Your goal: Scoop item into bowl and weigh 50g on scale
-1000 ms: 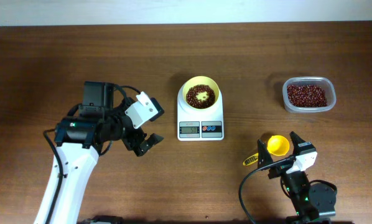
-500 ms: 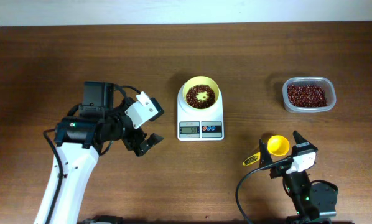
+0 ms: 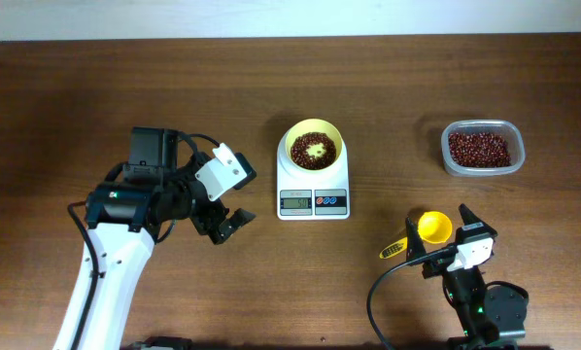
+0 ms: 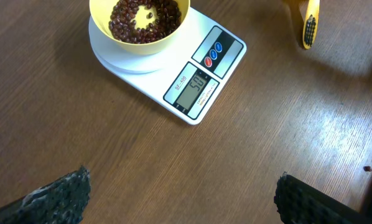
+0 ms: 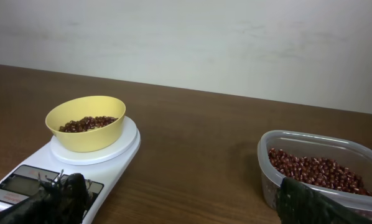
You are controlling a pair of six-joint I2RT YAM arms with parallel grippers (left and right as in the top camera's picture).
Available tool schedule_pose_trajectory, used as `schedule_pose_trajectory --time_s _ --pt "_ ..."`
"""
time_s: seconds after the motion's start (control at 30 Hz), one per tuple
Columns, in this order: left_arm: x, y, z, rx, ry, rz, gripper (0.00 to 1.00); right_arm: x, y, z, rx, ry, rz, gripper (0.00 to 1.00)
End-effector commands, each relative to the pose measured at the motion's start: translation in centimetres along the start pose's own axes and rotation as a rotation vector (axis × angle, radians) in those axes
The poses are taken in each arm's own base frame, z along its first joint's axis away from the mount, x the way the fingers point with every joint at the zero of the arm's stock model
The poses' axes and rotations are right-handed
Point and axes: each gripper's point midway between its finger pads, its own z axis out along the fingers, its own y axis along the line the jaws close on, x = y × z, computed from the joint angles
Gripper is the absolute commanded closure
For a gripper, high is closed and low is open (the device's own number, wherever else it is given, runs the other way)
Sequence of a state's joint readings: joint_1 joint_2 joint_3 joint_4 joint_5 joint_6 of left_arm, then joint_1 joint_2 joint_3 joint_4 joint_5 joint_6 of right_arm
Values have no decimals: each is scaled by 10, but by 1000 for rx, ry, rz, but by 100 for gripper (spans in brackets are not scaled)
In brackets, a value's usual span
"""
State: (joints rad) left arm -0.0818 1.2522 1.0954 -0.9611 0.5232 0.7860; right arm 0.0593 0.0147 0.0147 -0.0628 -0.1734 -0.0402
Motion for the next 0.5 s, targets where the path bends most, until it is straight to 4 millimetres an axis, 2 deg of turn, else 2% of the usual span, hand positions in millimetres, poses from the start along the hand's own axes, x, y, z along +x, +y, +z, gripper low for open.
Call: schedule_pose_trajectory --time_s 0.0,0.47 --pt "1 1 -1 0 -1 8 1 3 -2 0 6 1 -7 1" --pt "1 0 -1 0 -1 7 1 4 -11 -1 55 8 -6 1"
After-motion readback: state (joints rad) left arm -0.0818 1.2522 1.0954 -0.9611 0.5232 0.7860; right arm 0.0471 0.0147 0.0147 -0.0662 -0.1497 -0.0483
